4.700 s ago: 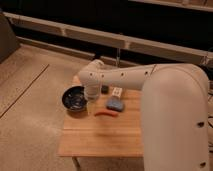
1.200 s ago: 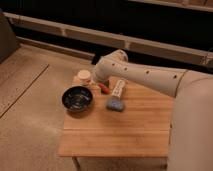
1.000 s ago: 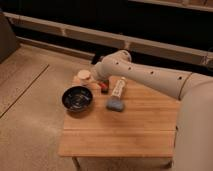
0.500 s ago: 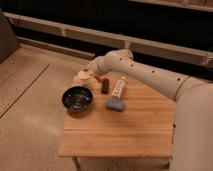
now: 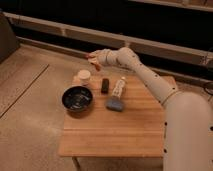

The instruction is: Place the pepper in the ceramic cup

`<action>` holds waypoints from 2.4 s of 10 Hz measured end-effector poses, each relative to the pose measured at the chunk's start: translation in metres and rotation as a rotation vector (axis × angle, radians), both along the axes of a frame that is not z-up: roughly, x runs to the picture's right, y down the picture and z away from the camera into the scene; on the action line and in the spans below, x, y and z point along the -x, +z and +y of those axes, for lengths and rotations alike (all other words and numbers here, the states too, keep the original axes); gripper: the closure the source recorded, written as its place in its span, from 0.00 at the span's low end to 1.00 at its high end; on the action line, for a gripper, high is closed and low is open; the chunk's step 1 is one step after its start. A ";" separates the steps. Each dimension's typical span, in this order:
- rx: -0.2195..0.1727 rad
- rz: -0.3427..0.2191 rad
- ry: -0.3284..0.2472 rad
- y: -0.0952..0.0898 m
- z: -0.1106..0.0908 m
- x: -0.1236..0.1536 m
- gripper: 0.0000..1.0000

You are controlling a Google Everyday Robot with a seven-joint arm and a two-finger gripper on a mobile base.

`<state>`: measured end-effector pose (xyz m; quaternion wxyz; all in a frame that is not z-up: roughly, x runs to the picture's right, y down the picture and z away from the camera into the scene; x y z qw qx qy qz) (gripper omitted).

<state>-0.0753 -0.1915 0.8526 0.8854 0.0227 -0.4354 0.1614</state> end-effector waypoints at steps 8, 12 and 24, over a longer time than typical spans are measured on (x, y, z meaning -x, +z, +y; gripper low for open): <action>0.023 -0.058 -0.071 0.016 -0.008 0.062 1.00; 0.070 -0.102 -0.110 0.029 0.000 0.087 1.00; 0.169 -0.124 -0.091 0.061 -0.007 0.084 0.21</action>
